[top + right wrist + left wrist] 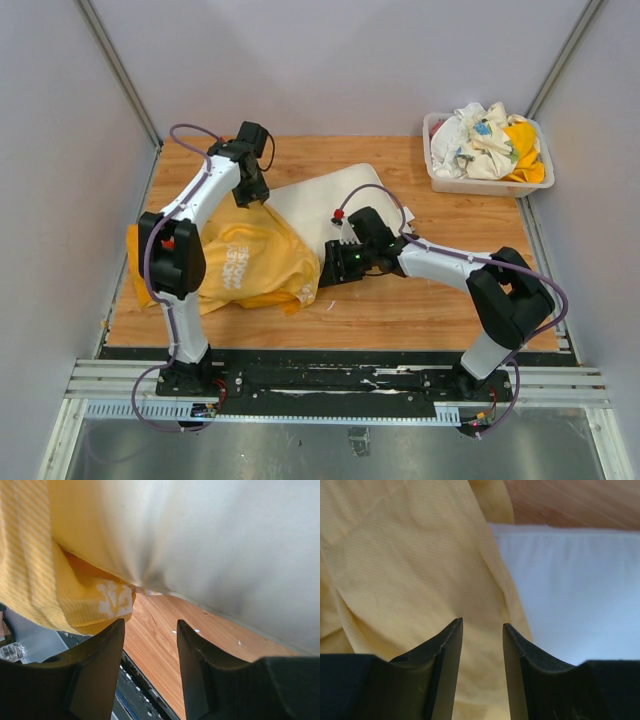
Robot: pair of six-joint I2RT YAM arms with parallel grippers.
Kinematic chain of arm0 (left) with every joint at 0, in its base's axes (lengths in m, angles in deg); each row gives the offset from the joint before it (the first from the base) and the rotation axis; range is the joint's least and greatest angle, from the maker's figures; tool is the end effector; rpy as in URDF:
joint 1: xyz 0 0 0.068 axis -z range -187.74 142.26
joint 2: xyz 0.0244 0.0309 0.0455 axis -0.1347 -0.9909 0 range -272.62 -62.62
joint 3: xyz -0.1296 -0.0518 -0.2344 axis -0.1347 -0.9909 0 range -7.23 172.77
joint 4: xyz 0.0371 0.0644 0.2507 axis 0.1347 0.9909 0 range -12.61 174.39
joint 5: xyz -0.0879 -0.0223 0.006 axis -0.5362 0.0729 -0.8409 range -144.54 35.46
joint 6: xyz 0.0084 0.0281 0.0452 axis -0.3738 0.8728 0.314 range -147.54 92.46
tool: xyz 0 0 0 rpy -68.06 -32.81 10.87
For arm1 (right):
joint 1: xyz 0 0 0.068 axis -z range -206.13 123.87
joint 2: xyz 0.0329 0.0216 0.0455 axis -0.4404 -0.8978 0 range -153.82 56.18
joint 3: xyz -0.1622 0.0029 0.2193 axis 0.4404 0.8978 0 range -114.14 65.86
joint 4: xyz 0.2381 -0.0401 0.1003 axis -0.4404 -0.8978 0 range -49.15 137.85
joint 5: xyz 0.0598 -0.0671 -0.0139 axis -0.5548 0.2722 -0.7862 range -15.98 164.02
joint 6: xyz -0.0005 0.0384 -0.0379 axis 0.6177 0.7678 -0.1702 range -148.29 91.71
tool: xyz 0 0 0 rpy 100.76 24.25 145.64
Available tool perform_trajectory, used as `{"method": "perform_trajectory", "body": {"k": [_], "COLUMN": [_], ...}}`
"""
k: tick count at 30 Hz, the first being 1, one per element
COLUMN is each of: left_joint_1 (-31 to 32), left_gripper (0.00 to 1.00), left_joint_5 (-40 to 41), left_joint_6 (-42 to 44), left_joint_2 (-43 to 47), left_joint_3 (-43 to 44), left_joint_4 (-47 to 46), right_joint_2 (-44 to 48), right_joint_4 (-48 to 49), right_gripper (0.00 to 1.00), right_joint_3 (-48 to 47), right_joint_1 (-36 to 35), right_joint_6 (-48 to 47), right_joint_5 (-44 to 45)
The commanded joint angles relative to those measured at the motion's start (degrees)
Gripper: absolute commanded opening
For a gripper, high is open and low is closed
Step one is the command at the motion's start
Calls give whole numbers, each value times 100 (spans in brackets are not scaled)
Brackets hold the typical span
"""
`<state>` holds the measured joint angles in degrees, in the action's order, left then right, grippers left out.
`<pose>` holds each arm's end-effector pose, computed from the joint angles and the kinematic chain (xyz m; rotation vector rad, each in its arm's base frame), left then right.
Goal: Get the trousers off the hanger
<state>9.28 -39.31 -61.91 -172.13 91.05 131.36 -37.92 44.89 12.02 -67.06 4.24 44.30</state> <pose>0.3906 -0.1098 0.2751 -0.4746 2.5968 0.0662 0.2461 0.2368 0.1923 -0.4738 2.4971 1.1900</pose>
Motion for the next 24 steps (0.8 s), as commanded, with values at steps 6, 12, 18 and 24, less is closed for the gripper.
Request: {"method": "perform_trajectory", "body": {"k": [6, 12, 18, 24], "left_joint_1": [-179, -190, -198, -207], "left_gripper": [48, 55, 56, 54], "left_joint_5": [83, 95, 445, 726], "left_joint_6": [-157, -43, 111, 237], "left_joint_2": [-1255, -1983, -1447, -1113], "left_joint_3": [1698, 2432, 1442, 913], "left_joint_4": [345, 834, 567, 673], "right_joint_2": [-25, -26, -3, -90], "right_joint_4": [-239, -319, -363, -333], "right_gripper": [47, 46, 46, 46], "right_joint_3": [-75, -91, -91, -124], "right_joint_1": [-47, -36, -28, -11], "right_joint_6": [-287, -338, -352, -344], "right_joint_5": [33, 11, 40, -3]}}
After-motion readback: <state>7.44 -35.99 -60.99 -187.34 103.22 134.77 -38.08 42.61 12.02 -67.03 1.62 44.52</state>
